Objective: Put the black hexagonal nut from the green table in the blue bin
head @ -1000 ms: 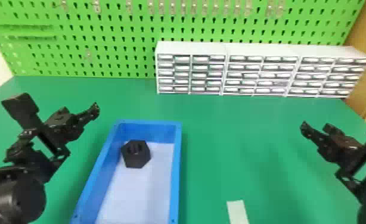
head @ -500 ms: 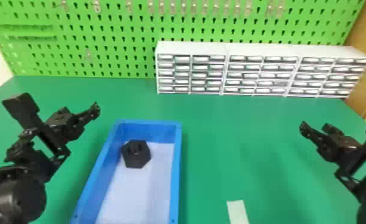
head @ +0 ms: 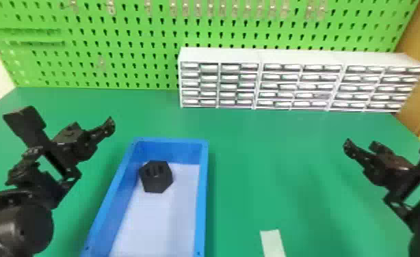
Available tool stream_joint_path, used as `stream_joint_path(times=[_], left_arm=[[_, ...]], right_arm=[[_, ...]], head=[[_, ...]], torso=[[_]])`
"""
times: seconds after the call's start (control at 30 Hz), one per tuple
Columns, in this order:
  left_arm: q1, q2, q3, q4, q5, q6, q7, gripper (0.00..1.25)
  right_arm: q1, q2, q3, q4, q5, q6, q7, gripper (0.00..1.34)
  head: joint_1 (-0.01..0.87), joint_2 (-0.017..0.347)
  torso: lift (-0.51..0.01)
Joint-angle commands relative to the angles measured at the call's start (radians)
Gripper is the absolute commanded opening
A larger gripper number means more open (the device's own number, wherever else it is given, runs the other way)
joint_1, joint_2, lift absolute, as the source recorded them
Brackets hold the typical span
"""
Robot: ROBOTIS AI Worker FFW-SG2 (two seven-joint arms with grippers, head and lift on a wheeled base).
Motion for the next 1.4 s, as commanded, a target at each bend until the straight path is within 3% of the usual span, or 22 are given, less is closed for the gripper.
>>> stream_joint_path(times=[0.0, 0.67, 1.1, 1.37], left_arm=[[-0.002, -0.001, 0.000, 0.000, 0.000, 0.000, 0.000, 1.10], [-0.002, 0.001, 0.000, 0.002, 0.000, 0.000, 0.000, 1.10], [-0.004, 0.001, -0.005, 0.000, 0.000, 0.000, 0.000, 1.10], [-0.002, -0.001, -0.006, 0.000, 0.002, 0.000, 0.000, 1.10]], right_arm=[[-0.002, 0.000, 0.001, 0.000, 0.001, 0.000, 0.000, 0.86], [-0.013, 0.003, 0.012, 0.031, -0.004, 0.000, 0.000, 0.86], [-0.083, -0.023, 0.116, 0.104, 0.007, 0.000, 0.000, 0.86], [-0.091, -0.011, 0.187, 0.110, 0.005, 0.000, 0.000, 0.86]], head=[[0.666, 0.032], [0.666, 0.032], [0.666, 0.032], [0.666, 0.032]], torso=[[-0.100], [-0.100], [-0.100], [-0.100]])
